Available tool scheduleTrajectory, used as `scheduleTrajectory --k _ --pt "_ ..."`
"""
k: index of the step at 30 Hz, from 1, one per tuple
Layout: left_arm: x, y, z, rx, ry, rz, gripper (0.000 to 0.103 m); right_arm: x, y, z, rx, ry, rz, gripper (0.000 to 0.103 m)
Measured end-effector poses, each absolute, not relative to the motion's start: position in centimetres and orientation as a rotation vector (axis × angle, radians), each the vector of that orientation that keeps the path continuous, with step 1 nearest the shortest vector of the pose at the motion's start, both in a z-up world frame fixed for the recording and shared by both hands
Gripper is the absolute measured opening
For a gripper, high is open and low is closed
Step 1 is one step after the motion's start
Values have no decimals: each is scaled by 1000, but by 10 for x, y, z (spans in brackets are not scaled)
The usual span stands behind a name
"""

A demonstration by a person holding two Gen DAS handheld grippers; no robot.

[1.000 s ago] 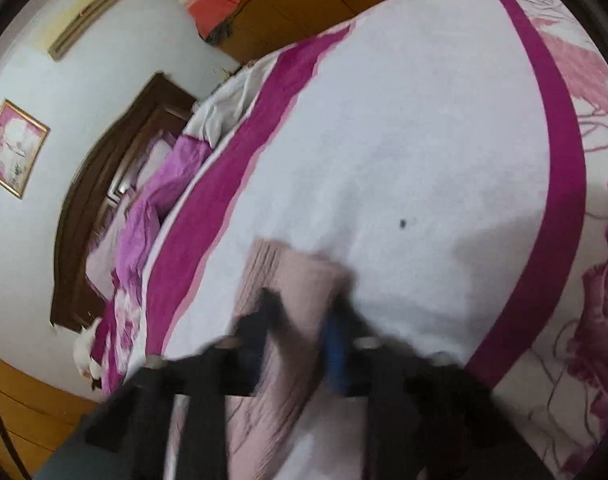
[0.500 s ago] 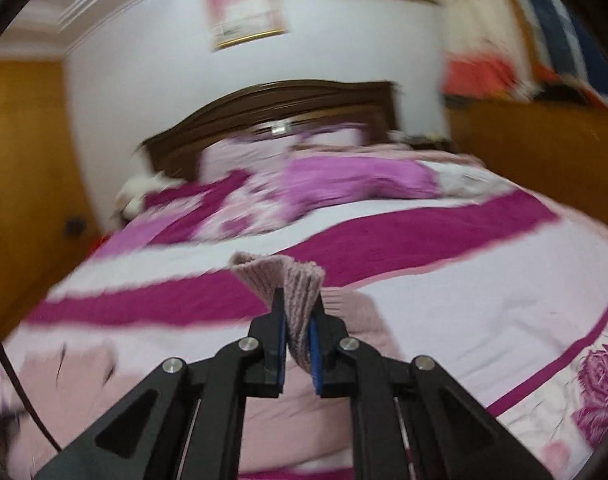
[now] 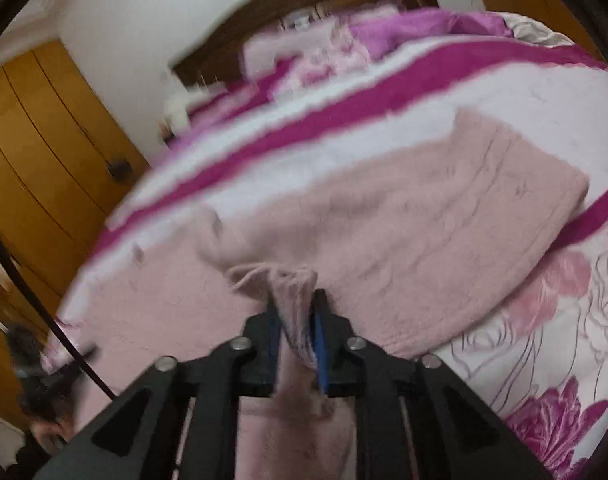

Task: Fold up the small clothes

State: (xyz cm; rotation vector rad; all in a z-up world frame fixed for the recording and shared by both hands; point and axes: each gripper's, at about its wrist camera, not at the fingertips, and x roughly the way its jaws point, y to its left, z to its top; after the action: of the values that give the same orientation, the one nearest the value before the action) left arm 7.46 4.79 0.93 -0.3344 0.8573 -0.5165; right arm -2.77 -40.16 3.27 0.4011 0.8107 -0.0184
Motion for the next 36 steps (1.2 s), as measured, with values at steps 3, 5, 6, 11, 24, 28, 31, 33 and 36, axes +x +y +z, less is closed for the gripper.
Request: scheduleTrajectory --k 3,5,6,11,24,28,31,33,36 --pt "76 48 9 -344 860 -523 0 -39 -397 41 394 764 -146 68" --pt "73 47 13 -331 843 -532 1 -57 -402 40 589 663 -264 71" --pt "70 46 16 -320 830 -538 5 -70 -406 37 676 616 -277 71" --pt "42 1 48 -289 798 -595 15 -162 -413 -22 1337 206 -25 69" --pt "88 -205 14 -700 1272 -928 30 -167 -450 64 963 365 4 59" --pt "98 -215 2 -788 1302 -883 30 -152 -447 74 742 483 -151 61" --pt "102 -228 2 -763 1319 -859 30 -135 -439 63 722 608 -141 61" --pt "100 -237 5 -716 1326 -828 26 -130 -431 57 646 657 -208 61" --pt "94 -244 4 -677 1353 -791 0 -140 -439 55 738 608 -233 61"
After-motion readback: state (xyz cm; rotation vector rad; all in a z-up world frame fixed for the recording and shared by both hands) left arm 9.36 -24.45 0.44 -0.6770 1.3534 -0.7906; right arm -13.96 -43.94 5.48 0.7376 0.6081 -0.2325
